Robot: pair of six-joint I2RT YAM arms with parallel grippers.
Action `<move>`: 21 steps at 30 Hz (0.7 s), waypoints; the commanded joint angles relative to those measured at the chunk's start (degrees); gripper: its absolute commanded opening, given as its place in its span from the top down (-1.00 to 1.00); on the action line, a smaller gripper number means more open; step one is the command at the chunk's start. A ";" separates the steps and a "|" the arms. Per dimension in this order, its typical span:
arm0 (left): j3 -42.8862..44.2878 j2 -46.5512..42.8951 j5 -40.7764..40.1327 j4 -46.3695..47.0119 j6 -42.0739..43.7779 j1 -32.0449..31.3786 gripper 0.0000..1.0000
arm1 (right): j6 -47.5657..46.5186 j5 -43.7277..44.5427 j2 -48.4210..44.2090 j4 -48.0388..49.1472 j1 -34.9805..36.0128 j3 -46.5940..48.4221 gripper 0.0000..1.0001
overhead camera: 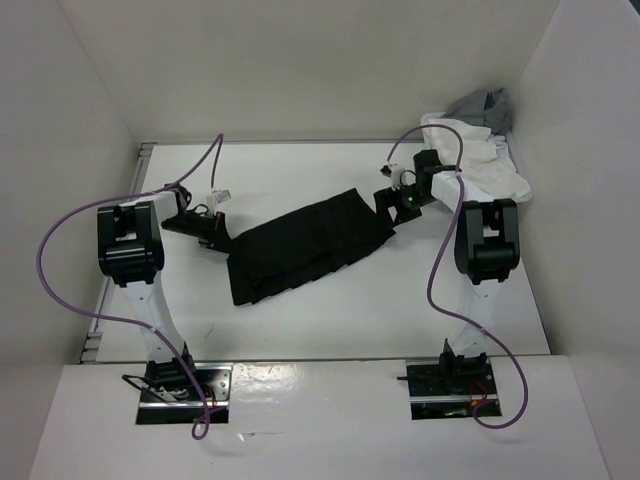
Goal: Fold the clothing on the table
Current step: Fold the skirt
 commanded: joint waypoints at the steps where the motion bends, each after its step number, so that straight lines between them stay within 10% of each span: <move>1: -1.16 -1.27 -2.91 0.73 0.33 0.37 1.00 | -1.06 -0.78 2.60 2.76 -0.73 4.48 -0.97; 21: -1.69 -1.79 -4.14 2.84 -1.87 0.37 1.00 | -3.25 -9.66 11.31 -1.81 1.54 8.62 -0.89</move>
